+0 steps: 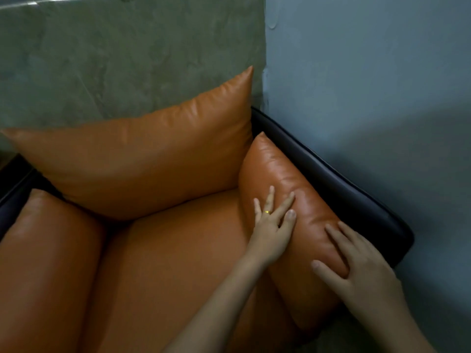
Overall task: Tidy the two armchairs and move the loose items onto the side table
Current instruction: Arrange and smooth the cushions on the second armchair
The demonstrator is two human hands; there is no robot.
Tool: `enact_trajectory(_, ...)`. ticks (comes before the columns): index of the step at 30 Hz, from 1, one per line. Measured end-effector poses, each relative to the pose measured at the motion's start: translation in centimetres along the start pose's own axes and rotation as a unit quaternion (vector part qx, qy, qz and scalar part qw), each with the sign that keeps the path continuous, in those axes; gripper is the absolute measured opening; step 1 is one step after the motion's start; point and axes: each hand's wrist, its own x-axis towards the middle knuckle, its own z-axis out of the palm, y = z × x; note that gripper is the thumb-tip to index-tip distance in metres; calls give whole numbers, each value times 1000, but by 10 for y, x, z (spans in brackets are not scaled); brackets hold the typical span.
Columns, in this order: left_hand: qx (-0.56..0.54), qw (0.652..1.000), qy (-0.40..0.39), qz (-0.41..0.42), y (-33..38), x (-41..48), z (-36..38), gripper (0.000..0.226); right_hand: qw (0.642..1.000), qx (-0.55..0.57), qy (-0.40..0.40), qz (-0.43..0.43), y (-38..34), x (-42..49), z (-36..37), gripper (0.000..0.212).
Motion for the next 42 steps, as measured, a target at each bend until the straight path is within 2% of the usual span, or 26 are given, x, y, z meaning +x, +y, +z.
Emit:
enact_trajectory(4, 4, 1000, 15, 3, -17, 16, 0, 48, 993, 64, 95, -30, 17, 1, 20, 76)
enact_trajectory(10, -78, 996, 24, -40, -32, -28, 13, 61, 977, 107, 177, -51, 16, 5, 35, 61)
enact_trajectory(14, -99, 992, 47, -63, -38, -41, 31, 60, 976, 144, 144, -76, 26, 31, 36, 61)
enact_trajectory(18, -88, 990, 75, -78, -39, -17, 32, 71, 986, 114, 102, -72, 21, 65, 27, 63)
enact_trajectory(20, -85, 992, 57, -77, -42, -15, 28, 69, 987, 110, 92, -67, 16, 67, 25, 62)
enact_trajectory(23, -64, 995, -10, -75, -51, -15, 14, 65, 994, 75, 58, -56, 10, 59, 18, 63)
enact_trajectory(25, -18, 997, -53, -61, -59, -13, -6, 63, 998, 15, 40, -43, 1, 54, 7, 61)
enact_trajectory(28, 82, 993, -70, -49, -71, -12, -55, 57, 993, -45, 80, -77, -30, 56, -6, 47)
enact_trajectory(32, 134, 989, -8, -55, -80, -15, -149, 59, 982, -17, 77, -173, -109, 90, 0, 47)
enact_trajectory(38, 217, 970, 104, -47, -101, -2, -295, 56, 953, -93, 11, -289, -223, 169, 53, 56)
enact_trajectory(42, 233, 957, 167, -39, -119, 17, -352, 55, 935, -117, -9, -336, -283, 233, 77, 57)
